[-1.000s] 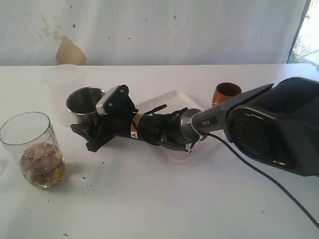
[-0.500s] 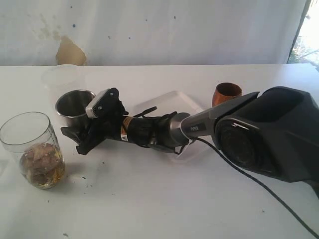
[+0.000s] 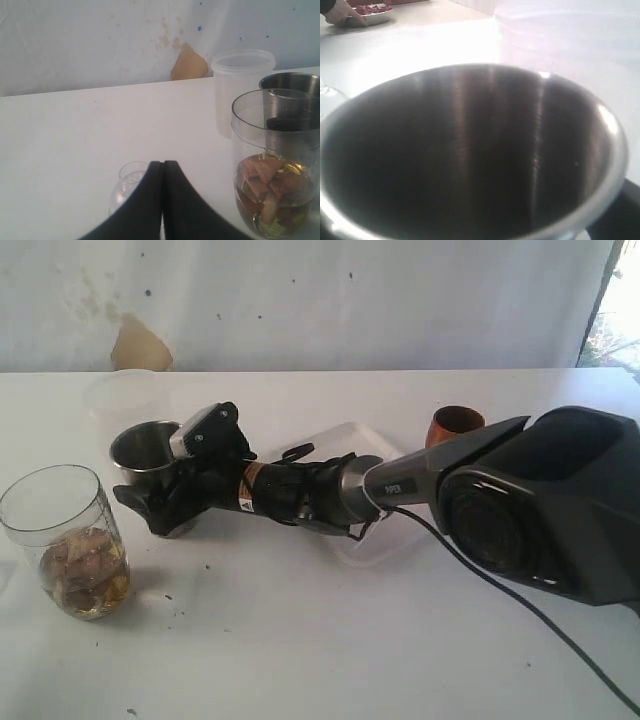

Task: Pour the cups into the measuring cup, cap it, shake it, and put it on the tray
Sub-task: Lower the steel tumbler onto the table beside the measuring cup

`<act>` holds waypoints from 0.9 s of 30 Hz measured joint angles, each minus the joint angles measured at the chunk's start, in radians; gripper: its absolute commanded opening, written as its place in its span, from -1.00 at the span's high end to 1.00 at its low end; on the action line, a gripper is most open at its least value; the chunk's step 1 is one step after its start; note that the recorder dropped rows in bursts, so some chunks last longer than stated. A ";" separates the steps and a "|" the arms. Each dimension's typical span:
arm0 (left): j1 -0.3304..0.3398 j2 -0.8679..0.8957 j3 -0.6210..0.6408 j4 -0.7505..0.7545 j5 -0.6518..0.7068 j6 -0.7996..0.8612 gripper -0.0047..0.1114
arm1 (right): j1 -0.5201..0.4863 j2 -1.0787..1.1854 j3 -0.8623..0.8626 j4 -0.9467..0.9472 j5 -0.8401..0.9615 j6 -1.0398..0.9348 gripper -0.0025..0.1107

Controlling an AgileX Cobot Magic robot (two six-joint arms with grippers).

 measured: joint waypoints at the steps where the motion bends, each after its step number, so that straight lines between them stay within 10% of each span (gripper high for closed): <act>1: 0.000 0.000 0.000 0.000 0.000 0.000 0.92 | 0.000 -0.005 0.000 0.000 0.002 0.002 -0.60; 27: 0.000 0.000 0.000 0.000 0.000 0.000 0.92 | -0.002 -0.073 0.000 -0.248 0.093 0.266 -0.90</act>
